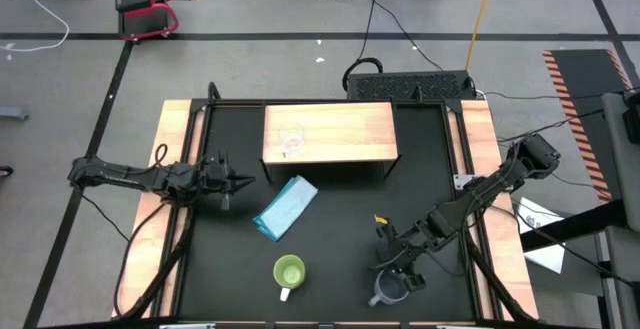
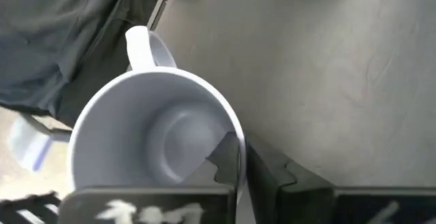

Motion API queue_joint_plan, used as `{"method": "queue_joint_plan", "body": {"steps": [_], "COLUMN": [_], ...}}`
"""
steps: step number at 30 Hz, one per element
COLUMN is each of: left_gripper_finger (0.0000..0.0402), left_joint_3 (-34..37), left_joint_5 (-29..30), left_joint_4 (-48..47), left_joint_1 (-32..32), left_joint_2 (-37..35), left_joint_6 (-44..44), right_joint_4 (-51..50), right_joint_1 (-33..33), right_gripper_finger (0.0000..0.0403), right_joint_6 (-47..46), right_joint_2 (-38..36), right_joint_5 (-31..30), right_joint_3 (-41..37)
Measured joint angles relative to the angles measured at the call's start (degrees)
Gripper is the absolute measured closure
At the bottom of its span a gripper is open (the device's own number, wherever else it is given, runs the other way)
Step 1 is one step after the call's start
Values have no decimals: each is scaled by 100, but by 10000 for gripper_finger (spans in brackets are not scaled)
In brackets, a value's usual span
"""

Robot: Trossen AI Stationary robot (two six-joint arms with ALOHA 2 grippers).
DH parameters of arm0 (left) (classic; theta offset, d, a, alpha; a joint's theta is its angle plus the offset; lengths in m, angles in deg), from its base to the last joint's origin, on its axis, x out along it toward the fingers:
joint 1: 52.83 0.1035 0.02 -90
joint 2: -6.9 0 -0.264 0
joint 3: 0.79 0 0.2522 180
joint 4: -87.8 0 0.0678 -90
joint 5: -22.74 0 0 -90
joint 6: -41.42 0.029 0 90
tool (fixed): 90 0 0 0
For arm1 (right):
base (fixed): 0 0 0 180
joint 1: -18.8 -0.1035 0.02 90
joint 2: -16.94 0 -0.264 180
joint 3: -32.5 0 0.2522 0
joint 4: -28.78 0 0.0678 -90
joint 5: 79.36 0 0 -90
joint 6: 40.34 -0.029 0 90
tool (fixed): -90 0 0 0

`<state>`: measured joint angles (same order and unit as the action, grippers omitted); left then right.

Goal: Stack small to large cups/mugs on shelf
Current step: Put the gray mug on the shelf

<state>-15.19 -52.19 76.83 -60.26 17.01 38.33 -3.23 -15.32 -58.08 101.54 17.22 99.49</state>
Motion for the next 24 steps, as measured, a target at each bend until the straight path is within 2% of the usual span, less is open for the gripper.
{"method": "queue_joint_plan", "body": {"steps": [2,7,16,20,24], "left_gripper_finger": [376,376,376,376,376], "left_joint_3": [0,0,0,0,0], "left_joint_5": [1,1,1,1,1], "left_joint_4": [-1,-10,-18,-16,-18], "left_joint_1": [0,-1,1,1,1], "left_joint_2": [0,0,0,0,2], "left_joint_6": [2,2,37,39,46], "right_joint_4": [-15,4,-101,-476,-1372], "right_joint_1": [-49,-49,196,403,610], "right_gripper_finger": [396,398,400,400,400], "right_joint_6": [253,957,1175,1266,1289], "right_joint_2": [-2,-7,-157,-465,-745], "right_joint_5": [-236,-387,-533,-526,-513], "right_joint_3": [0,0,0,12,295]}}
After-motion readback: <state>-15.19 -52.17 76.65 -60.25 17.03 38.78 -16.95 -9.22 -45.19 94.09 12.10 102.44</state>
